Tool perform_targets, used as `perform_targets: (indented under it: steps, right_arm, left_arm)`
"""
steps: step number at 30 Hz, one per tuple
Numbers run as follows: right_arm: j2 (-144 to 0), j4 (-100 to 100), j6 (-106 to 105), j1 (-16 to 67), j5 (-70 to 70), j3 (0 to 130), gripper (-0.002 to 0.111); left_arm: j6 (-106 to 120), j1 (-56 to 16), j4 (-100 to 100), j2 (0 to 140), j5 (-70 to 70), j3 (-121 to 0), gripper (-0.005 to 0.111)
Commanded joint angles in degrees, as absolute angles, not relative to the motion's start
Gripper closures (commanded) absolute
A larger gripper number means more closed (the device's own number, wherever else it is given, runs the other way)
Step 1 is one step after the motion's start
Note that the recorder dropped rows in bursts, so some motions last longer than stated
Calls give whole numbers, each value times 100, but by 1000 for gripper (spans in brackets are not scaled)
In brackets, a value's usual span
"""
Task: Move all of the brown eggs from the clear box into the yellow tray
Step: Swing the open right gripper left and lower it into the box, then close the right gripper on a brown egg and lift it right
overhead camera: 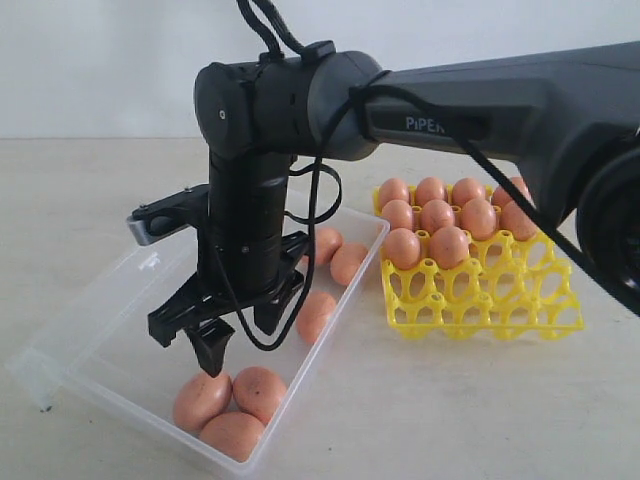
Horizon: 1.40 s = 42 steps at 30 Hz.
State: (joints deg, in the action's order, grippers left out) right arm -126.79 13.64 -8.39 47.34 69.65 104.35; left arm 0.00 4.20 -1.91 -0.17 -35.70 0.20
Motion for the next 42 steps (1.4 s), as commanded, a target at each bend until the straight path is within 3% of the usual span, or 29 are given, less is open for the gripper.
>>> perform_targets:
  steps: [1, 13, 19, 23, 33, 38, 40, 42]
  right_arm:
    - [-12662, 1412, -628, 4730, 6996, 10463, 42]
    - [-12662, 1345, -352, 4730, 6996, 10445, 42]
    - [-12443, 1251, -502, 4730, 6996, 9784, 42]
    - [-12408, 988, -611, 4730, 6996, 9599, 42]
    - [-12682, 1151, -611, 4730, 6996, 9599, 42]
    - [-12961, 1165, -611, 4730, 6996, 9599, 44]
    - [-13003, 1141, -611, 4730, 6996, 9599, 54]
    - [-13029, 1129, -611, 4730, 6996, 9599, 75]
  left_arm:
    - [-350, 412, -268, 0, -3628, 0, 111]
    - [-253, 412, -233, 0, -850, 0, 111]
    - [-84, 412, -159, 0, 560, 0, 111]
    - [123, 412, -159, 0, 159, 0, 111]
    - [1550, 412, -159, 0, -2918, 0, 111]
    - [1540, 412, -159, 0, -3550, 0, 111]
    - [1540, 412, -159, 0, -3508, 0, 111]
    - [1540, 412, -159, 0, -3283, 0, 111]
